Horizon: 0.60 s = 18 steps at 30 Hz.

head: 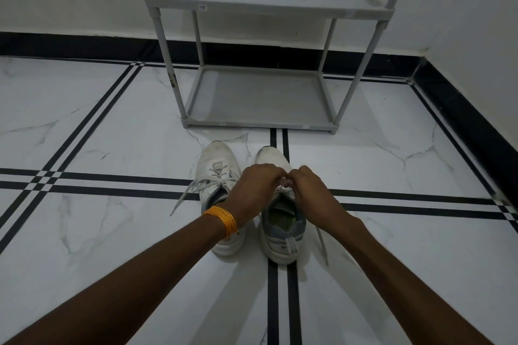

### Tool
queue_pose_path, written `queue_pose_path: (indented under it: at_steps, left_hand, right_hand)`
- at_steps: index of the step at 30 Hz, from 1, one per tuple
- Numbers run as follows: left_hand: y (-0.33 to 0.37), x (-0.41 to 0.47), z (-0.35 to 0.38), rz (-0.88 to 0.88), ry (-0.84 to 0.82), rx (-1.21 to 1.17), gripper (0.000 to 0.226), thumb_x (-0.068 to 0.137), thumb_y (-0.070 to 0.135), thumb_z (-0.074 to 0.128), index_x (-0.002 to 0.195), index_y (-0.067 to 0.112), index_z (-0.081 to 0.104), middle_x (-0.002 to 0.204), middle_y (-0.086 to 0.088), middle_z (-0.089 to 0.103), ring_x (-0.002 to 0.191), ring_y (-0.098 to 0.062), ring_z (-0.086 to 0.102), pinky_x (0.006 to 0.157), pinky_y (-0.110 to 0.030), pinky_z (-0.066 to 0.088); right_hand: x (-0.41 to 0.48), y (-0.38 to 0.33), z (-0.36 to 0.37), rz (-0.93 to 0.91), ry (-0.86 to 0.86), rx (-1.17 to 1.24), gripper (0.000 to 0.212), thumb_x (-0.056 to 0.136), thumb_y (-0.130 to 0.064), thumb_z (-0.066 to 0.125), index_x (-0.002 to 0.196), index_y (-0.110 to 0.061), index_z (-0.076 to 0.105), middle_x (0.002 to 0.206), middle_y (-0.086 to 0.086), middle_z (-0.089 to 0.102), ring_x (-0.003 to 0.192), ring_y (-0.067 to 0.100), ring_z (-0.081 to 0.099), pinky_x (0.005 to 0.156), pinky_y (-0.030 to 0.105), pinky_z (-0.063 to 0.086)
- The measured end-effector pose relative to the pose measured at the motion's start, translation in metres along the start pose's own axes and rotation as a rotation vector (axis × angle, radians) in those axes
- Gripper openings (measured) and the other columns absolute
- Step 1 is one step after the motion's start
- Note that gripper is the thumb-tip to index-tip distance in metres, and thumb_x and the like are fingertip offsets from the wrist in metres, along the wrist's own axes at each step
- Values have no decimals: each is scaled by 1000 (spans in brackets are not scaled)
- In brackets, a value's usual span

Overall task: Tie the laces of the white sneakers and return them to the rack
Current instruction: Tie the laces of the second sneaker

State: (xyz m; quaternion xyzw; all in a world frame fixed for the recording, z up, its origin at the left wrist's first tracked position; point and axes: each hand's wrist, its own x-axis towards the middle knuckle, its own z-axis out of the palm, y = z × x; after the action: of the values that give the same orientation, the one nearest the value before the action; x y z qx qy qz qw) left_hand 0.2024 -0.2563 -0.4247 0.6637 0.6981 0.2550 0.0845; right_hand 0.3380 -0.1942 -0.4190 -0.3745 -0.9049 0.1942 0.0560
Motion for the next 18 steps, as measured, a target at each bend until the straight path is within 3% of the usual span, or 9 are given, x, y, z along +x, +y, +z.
queue_pose_path:
  at_steps: [3, 6, 9, 11, 14, 16, 18]
  left_hand:
    - [-2, 2, 1, 0, -18, 19, 23, 96, 16, 53, 112, 13, 68, 105, -8, 71, 93, -22, 62, 81, -26, 44]
    - [-4, 5, -1, -44, -52, -50, 23, 98, 18, 49, 105, 9, 69, 98, -9, 68, 84, -17, 53, 77, -28, 45]
    - [0, 9, -4, -307, -204, -410, 22, 96, 19, 50, 95, 11, 70, 96, -6, 67, 88, -19, 57, 75, -26, 45]
    - [5, 11, -7, -487, -297, -653, 18, 94, 18, 52, 87, 15, 69, 99, -6, 65, 97, -26, 60, 79, -32, 47]
    - [9, 12, -11, -586, -281, -787, 22, 95, 14, 48, 81, 15, 66, 92, -7, 63, 92, -24, 58, 73, -29, 47]
    - [6, 11, -14, -606, -246, -811, 25, 96, 14, 47, 80, 14, 67, 85, -4, 63, 86, -22, 58, 69, -27, 47]
    - [4, 10, -13, -593, -249, -810, 25, 96, 17, 48, 85, 11, 69, 89, -8, 66, 88, -25, 62, 76, -34, 53]
  right_hand:
    - [-1, 3, 2, 29, 12, 36, 25, 89, -15, 64, 112, -6, 59, 110, 15, 57, 100, 27, 56, 82, 29, 43]
    - [-3, 4, -2, 11, 63, 82, 21, 91, -17, 61, 107, -4, 62, 105, 16, 58, 97, 28, 56, 83, 33, 44]
    - [-2, 2, -6, 20, 96, 132, 24, 92, -17, 60, 111, -3, 63, 109, 17, 61, 99, 28, 58, 86, 31, 43]
    - [-2, 3, -6, 11, 91, 171, 26, 94, -19, 57, 114, -4, 63, 112, 16, 63, 102, 28, 59, 88, 30, 43]
    - [-6, 5, -7, 4, 204, 240, 29, 95, -16, 53, 123, -12, 58, 123, 10, 60, 111, 23, 55, 95, 27, 40]
    - [-11, 5, -10, -25, 323, 226, 29, 90, -16, 59, 119, -15, 59, 118, 6, 59, 105, 18, 53, 90, 23, 41]
    - [-13, 1, -13, -65, 335, 190, 19, 85, -25, 66, 102, -15, 63, 101, 2, 62, 88, 14, 54, 76, 16, 39]
